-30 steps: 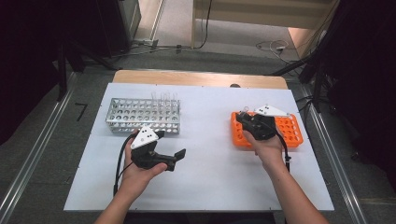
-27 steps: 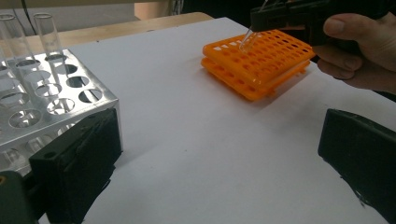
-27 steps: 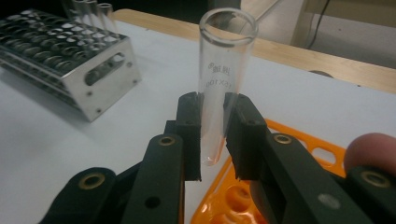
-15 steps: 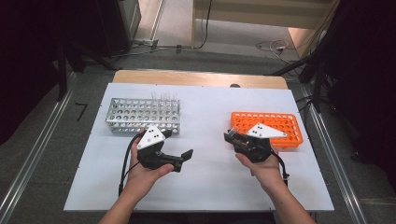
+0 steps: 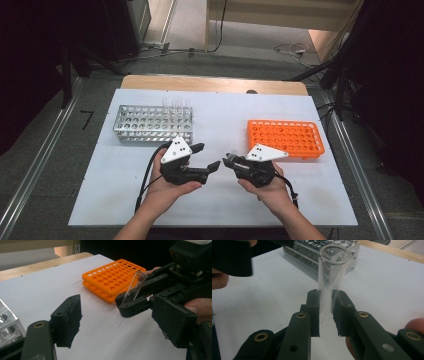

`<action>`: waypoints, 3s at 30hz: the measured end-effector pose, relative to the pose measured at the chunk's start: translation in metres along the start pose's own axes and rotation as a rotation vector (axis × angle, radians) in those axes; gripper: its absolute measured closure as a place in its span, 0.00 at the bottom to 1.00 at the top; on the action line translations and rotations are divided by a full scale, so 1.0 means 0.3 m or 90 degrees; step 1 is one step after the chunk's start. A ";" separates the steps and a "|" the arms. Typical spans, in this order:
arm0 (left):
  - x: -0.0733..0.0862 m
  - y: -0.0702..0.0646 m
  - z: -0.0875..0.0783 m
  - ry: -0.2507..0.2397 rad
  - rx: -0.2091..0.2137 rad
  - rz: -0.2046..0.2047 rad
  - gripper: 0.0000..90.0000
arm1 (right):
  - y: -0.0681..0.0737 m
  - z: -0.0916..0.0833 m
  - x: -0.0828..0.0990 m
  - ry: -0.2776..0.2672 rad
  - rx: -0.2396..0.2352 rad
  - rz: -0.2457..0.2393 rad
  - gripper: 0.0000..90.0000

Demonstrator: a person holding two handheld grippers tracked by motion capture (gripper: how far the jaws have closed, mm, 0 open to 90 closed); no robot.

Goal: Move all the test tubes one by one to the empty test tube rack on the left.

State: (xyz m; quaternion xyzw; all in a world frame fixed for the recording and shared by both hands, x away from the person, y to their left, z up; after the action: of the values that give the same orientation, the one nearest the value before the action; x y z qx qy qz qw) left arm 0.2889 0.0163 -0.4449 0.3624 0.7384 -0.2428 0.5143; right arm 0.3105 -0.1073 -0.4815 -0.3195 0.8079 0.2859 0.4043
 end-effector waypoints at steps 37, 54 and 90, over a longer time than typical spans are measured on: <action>-0.006 -0.018 0.003 -0.016 0.017 0.042 0.84 | 0.076 0.004 0.009 0.013 -0.067 -0.026 0.55; -0.016 0.237 -0.115 -0.039 -0.081 -0.009 0.84 | -0.092 -0.166 0.062 -0.033 -0.010 -0.007 0.02; 0.013 0.823 -0.063 0.009 -0.345 -0.071 0.84 | -0.308 -0.340 0.182 -0.057 0.065 0.035 0.03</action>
State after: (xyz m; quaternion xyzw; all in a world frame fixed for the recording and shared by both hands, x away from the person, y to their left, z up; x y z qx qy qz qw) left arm 0.4708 0.1842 -0.4385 0.1723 0.7987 -0.0616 0.5733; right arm 0.3060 -0.2549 -0.4939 -0.2630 0.8111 0.2694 0.4476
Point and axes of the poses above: each handheld gripper's, and its own axes: z roughly forward along the jaws, x roughly out of its underside, y roughly to its left, the point moved 8 cm from there along z, roughly forward along the jaws, and after that the axes turned 10 degrees about z, right-handed, at the moved point
